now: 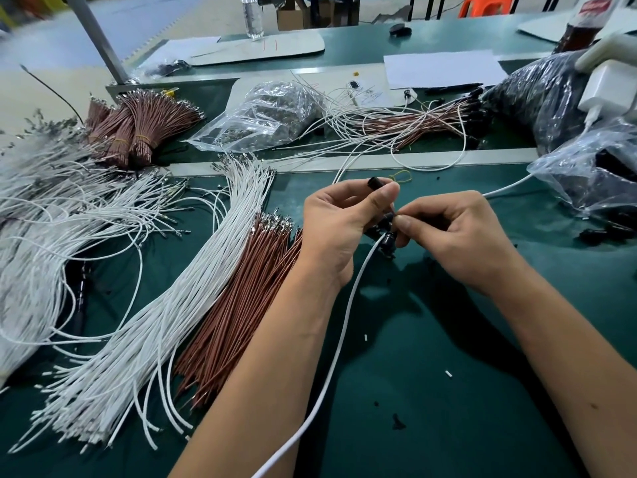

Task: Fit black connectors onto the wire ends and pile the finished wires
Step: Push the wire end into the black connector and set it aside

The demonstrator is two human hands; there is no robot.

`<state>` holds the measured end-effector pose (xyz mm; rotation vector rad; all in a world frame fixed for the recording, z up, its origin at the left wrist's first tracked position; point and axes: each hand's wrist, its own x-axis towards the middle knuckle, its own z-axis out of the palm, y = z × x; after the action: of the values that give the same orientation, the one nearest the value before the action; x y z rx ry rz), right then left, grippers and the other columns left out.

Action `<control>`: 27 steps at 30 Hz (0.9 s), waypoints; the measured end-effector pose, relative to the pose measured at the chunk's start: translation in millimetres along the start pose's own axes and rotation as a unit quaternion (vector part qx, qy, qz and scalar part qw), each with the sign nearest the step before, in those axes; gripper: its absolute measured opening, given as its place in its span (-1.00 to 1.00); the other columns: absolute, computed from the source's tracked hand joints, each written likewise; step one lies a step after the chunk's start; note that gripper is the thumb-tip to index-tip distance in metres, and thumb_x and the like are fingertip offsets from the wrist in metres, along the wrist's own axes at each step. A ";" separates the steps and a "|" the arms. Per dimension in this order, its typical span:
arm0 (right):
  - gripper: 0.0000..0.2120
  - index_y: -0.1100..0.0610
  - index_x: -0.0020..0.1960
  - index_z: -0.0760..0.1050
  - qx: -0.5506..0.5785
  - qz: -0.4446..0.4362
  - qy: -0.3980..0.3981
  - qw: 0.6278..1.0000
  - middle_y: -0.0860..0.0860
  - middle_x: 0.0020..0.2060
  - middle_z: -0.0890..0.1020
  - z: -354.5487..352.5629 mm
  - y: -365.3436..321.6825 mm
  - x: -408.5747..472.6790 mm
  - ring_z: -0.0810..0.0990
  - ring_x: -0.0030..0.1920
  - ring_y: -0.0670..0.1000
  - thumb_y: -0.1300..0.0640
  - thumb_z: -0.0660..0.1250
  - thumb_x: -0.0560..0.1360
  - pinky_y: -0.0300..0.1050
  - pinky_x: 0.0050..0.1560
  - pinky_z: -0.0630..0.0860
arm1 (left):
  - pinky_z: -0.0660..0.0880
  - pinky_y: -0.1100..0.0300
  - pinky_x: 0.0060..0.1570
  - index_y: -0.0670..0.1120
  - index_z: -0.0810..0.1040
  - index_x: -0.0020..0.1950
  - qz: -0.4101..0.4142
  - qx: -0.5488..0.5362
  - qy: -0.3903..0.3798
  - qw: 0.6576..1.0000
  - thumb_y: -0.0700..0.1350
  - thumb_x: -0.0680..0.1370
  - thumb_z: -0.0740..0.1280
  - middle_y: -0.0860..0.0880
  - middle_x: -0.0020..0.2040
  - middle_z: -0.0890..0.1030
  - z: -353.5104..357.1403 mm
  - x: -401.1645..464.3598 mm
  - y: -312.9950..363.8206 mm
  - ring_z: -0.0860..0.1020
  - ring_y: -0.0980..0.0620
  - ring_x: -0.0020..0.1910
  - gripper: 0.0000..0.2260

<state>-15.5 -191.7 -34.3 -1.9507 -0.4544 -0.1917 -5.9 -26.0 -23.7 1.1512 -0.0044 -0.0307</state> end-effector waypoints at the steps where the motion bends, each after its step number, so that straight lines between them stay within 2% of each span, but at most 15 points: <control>1: -0.78 0.06 -0.20 0.69 -0.003 -0.001 0.000 1.000 -0.02 -0.36 0.70 -0.1 -0.7 -0.3 0.60 -0.35 -0.17 0.31 0.45 0.56 -0.36 -0.21 0.45 | 0.58 0.24 -0.22 -0.16 0.72 -0.16 0.001 0.002 0.002 1.000 -0.33 0.45 0.51 -0.12 -0.28 0.69 0.2 0.0 -0.1 0.59 -0.01 -0.30 -0.92; 5: -0.75 0.01 -0.21 0.68 -0.010 -0.006 0.006 1.000 -0.04 -0.37 0.69 0.6 -3.5 -0.9 0.57 -0.37 -0.21 0.31 0.45 0.55 -0.39 -0.24 0.43 | 0.61 0.19 -0.17 -0.19 0.72 -0.15 0.004 0.003 0.015 1.000 -0.32 0.44 0.53 -0.14 -0.25 0.69 -0.4 0.2 -0.1 0.60 -0.07 -0.25 -0.94; 9: -0.77 0.09 -0.21 0.69 -0.021 0.000 0.008 1.000 -0.08 -0.43 0.65 2.6 -3.1 -2.0 0.50 -0.46 -0.22 0.34 0.45 0.55 -0.47 -0.32 0.34 | 0.62 0.14 -0.13 -0.18 0.71 -0.17 0.010 0.011 0.027 1.000 -0.32 0.43 0.53 -0.12 -0.26 0.69 -0.1 0.0 -0.3 0.61 -0.06 -0.24 -0.93; 14: -0.77 0.03 -0.20 0.70 -0.036 -0.003 0.014 0.999 -0.03 -0.38 0.69 0.8 -3.5 -3.2 0.56 -0.40 -0.21 0.31 0.47 0.54 -0.43 -0.27 0.39 | 0.60 0.18 -0.17 -0.17 0.71 -0.19 0.019 0.018 0.029 0.999 -0.33 0.43 0.53 -0.09 -0.30 0.69 1.5 -1.5 1.0 0.60 -0.01 -0.30 -0.92; 18: -0.75 0.02 -0.22 0.69 -0.031 0.010 0.014 0.999 -0.12 -0.45 0.65 3.0 -4.2 -3.1 0.49 -0.49 -0.21 0.31 0.47 0.54 -0.46 -0.37 0.34 | 0.58 0.19 -0.17 -0.15 0.71 -0.21 0.021 0.020 0.034 0.999 -0.33 0.43 0.54 -0.07 -0.30 0.68 0.7 -1.7 3.3 0.59 0.00 -0.30 -0.90; 20: -0.80 0.06 -0.21 0.71 -0.039 0.031 -0.002 0.999 -0.08 -0.45 0.66 4.5 -9.0 3.1 0.47 -0.50 -0.18 0.28 0.47 0.55 -0.37 -0.40 0.38 | 0.58 0.21 -0.18 -0.16 0.70 -0.20 0.011 0.018 0.043 0.999 -0.32 0.42 0.54 -0.07 -0.30 0.68 -2.8 0.1 6.9 0.60 0.02 -0.32 -0.91; 22: -0.84 0.09 -0.19 0.72 -0.062 0.042 -0.054 0.996 -0.02 -0.43 0.67 7.5 -19.6 16.6 0.53 -0.49 -0.13 0.23 0.47 0.55 -0.28 -0.39 0.45 | 0.60 0.23 -0.20 -0.19 0.67 -0.18 -0.009 0.017 0.065 0.998 -0.30 0.44 0.54 -0.09 -0.29 0.69 -12.2 3.6 13.2 0.61 0.03 -0.33 -0.92; 24: -0.80 0.08 -0.26 0.70 -0.117 0.030 -0.105 0.987 -0.02 -0.47 0.64 13.9 -32.4 34.4 0.50 -0.50 -0.12 0.10 0.49 0.54 -0.25 -0.40 0.41 | 0.59 0.22 -0.23 -0.24 0.64 -0.11 -0.006 0.025 0.096 0.995 -0.26 0.46 0.53 -0.12 -0.27 0.68 -26.0 7.8 21.0 0.62 0.03 -0.34 -0.89; 26: -0.68 0.09 -0.31 0.68 -0.139 0.011 -0.083 0.987 0.01 -0.51 0.60 26.2 -40.9 58.3 0.42 -0.53 -0.12 -0.05 0.48 0.55 -0.25 -0.46 0.33 | 0.58 0.21 -0.26 -0.23 0.62 -0.08 0.037 0.026 0.164 0.985 -0.21 0.50 0.51 -0.07 -0.26 0.68 -42.1 11.9 28.4 0.64 0.05 -0.34 -0.87; 27: -0.67 0.08 -0.30 0.69 -0.136 0.008 -0.052 0.989 -0.01 -0.51 0.61 34.0 -43.3 72.5 0.45 -0.51 -0.09 -0.06 0.46 0.56 -0.23 -0.44 0.36 | 0.56 0.24 -0.27 -0.19 0.61 -0.07 0.065 0.032 0.213 0.974 -0.17 0.52 0.49 -0.03 -0.26 0.69 -49.9 14.0 31.7 0.64 0.08 -0.34 -0.88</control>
<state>31.1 -129.0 12.6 -2.2389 -0.5015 -0.1494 9.7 32.0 -15.2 1.2011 0.3009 0.3359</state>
